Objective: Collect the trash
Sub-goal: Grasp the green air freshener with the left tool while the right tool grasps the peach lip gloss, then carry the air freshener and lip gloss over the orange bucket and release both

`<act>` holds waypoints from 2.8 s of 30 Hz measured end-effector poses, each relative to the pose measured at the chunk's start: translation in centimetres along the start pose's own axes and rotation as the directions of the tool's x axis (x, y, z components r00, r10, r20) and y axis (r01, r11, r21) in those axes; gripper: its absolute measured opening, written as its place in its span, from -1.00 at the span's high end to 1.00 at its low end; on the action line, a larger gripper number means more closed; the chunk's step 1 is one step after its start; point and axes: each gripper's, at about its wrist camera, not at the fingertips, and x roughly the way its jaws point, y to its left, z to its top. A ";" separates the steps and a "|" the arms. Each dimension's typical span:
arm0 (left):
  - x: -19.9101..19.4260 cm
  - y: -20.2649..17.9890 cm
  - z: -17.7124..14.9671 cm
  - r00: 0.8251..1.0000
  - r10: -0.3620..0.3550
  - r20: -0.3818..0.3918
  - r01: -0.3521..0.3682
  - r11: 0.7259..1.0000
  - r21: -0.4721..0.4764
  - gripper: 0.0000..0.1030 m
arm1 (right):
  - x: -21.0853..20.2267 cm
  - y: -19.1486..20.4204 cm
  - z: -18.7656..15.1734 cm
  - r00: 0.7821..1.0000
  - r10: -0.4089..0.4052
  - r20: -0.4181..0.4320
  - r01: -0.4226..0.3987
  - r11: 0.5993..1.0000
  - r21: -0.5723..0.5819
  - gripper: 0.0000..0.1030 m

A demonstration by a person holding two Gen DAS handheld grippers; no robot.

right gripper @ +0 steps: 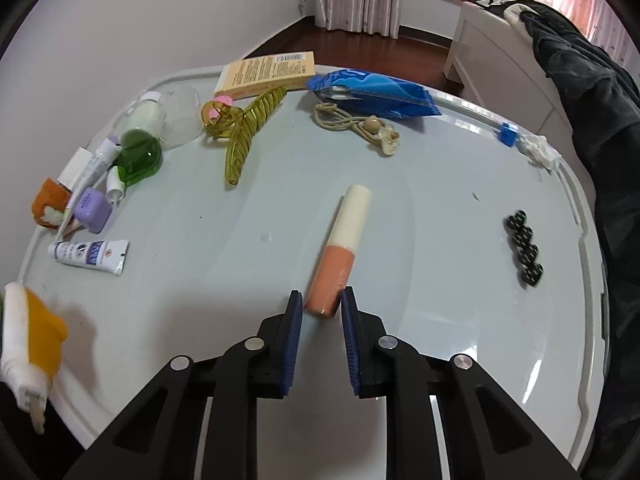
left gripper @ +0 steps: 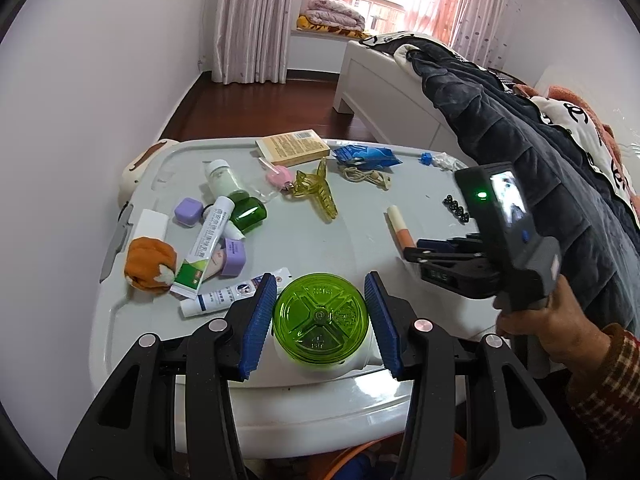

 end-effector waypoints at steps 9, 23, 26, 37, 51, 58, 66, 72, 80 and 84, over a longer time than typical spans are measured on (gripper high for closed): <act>0.2 -0.4 0.0 1.000 -0.012 -0.003 0.012 1.000 0.010 0.12 | 0.8 -1.8 1.0 0.997 -0.067 -0.026 0.069 0.993 0.098 0.10; -0.7 -0.4 0.4 0.999 -0.036 0.038 0.035 0.999 0.009 0.16 | 2.7 -3.1 1.7 0.997 -0.081 0.000 0.081 0.995 0.062 -0.18; -0.6 -0.4 0.4 0.999 -0.040 0.033 0.040 0.999 0.010 0.16 | 2.5 -2.5 2.0 0.991 -0.129 0.016 0.129 0.991 0.019 0.65; 0.4 0.2 0.2 1.000 -0.026 -0.013 0.026 1.000 -0.013 0.16 | 2.5 -2.5 2.9 0.998 -0.059 -0.027 0.059 0.998 0.015 0.66; 1.3 1.8 -1.6 0.995 -0.040 -0.092 0.043 0.999 0.025 -0.25 | -4.7 -4.6 0.3 0.963 0.252 0.094 -0.267 0.940 0.211 0.66; 3.4 -2.4 -3.1 0.994 0.068 -0.084 -0.048 0.974 0.222 -0.62 | -7.3 -5.7 -2.6 0.960 0.250 0.123 -0.270 0.945 0.184 0.66; 8.6 -5.6 -3.3 0.970 0.234 -0.061 -0.191 0.896 0.402 -0.67 | -7.7 -6.9 -3.4 0.954 0.261 0.150 -0.285 0.941 0.180 0.65; 9.3 -2.9 -1.9 0.977 0.189 -0.103 -0.168 0.969 0.181 -0.17 | -7.7 -6.5 -3.9 0.957 0.250 0.145 -0.270 0.952 0.141 0.65; 4.0 -4.1 -2.3 0.984 0.170 -0.053 -0.158 0.969 0.190 -0.17 | -9.6 -5.4 -4.8 0.949 0.274 0.155 -0.290 0.953 0.092 0.65; 0.5 -5.6 -4.6 0.988 0.116 -0.103 -0.092 0.972 0.218 -0.17 | -12.1 -2.6 -8.1 0.940 0.318 0.120 -0.323 0.946 0.017 0.65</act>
